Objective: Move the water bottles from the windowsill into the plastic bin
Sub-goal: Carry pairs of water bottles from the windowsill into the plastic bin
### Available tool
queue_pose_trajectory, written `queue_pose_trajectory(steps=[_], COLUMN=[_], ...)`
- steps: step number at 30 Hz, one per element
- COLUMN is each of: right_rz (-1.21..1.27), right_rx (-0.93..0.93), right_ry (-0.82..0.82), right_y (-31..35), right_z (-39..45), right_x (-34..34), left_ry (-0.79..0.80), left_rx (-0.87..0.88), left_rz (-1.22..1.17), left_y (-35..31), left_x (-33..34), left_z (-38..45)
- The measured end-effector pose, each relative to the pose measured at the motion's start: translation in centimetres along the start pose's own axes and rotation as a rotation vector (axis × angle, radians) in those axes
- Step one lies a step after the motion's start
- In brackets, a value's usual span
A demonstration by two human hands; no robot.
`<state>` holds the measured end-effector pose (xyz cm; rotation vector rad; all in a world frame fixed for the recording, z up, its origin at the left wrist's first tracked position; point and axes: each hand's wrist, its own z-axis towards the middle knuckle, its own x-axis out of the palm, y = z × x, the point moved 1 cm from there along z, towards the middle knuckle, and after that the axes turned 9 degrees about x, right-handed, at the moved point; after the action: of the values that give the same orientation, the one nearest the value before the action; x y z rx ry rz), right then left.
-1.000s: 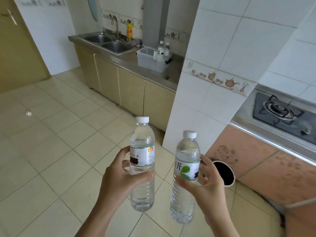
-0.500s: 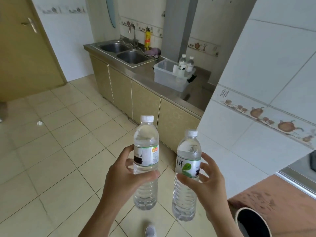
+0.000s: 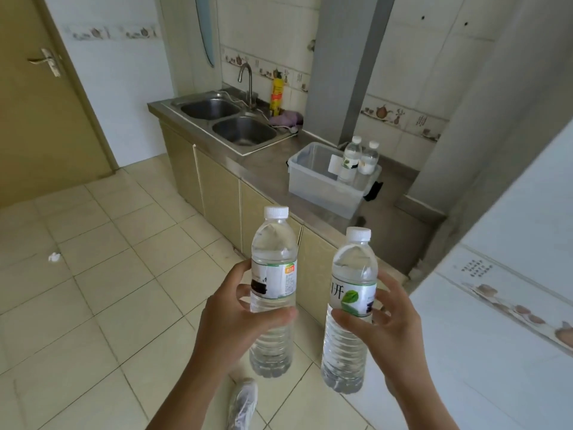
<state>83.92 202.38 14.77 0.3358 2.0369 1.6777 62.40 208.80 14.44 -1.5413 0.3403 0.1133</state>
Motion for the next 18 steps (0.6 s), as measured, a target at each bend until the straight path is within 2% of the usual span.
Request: queue_pose_trajectory(steps=[10, 18], right_rz=[-0.058, 0.032], right_rx=[-0.041, -0.026], right_ry=[-0.139, -0.258], right_y=[4.4, 6.4], right_z=[16.2, 28.4], right_x=[4.6, 3.3], left_ry=[0.164, 0.29], left_rx=[0.073, 0.123], left_rz=[-0.041, -0.077], left_y=[-2.0, -4.8], left_x=[2.0, 9.2], left_z=[21.7, 35.5])
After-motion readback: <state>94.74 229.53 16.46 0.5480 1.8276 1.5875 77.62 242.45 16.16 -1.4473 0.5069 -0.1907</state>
